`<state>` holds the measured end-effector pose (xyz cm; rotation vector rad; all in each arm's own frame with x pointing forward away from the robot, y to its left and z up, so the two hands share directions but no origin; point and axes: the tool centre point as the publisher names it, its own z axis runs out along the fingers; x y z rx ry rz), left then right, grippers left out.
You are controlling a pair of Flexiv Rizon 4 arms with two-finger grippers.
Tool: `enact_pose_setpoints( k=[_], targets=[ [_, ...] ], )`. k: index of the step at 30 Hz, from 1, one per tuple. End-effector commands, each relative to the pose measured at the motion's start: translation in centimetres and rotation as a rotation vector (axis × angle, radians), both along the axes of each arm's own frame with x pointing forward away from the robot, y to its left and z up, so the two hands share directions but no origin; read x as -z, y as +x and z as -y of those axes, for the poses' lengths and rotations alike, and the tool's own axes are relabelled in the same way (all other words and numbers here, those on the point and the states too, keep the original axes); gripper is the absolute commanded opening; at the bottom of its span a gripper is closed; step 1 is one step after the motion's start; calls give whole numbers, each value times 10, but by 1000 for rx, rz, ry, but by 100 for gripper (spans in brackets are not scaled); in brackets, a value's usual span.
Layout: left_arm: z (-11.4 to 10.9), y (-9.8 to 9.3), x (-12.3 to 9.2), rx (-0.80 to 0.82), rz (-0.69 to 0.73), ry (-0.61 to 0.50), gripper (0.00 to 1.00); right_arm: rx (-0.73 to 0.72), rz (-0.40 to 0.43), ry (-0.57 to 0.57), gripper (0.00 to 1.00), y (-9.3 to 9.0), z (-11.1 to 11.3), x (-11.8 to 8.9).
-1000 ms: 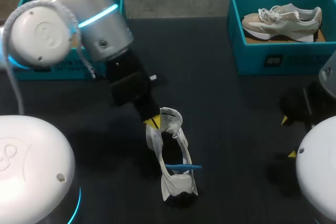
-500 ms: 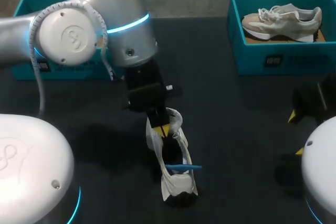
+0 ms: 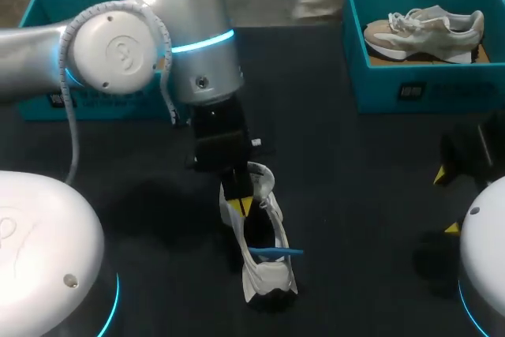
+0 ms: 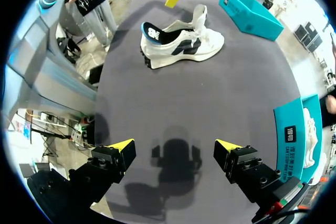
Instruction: Take the shoe out of the shoebox, open the shoe tongue, remove and reinsert the insole, then place the shoe into the shoebox
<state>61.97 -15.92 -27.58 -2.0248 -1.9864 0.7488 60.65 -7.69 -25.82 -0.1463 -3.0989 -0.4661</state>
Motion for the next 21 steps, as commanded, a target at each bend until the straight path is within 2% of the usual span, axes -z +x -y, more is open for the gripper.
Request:
enact_pose_setpoints(
  k=[1, 14, 17, 21],
  targets=[
    [16, 2, 14, 39, -24, 50, 0, 1, 3, -1, 100, -2, 1, 0],
    [17, 4, 14, 35, -10, 46, 0, 1, 3, -1, 100, -2, 1, 0],
    [20, -4, 21, 46, -20, 103, 0, 1, 3, -1, 100, -2, 1, 0],
    [21, -15, 31, 48, -42, 116, 0, 1, 3, -1, 100, -2, 1, 0]
  ],
)
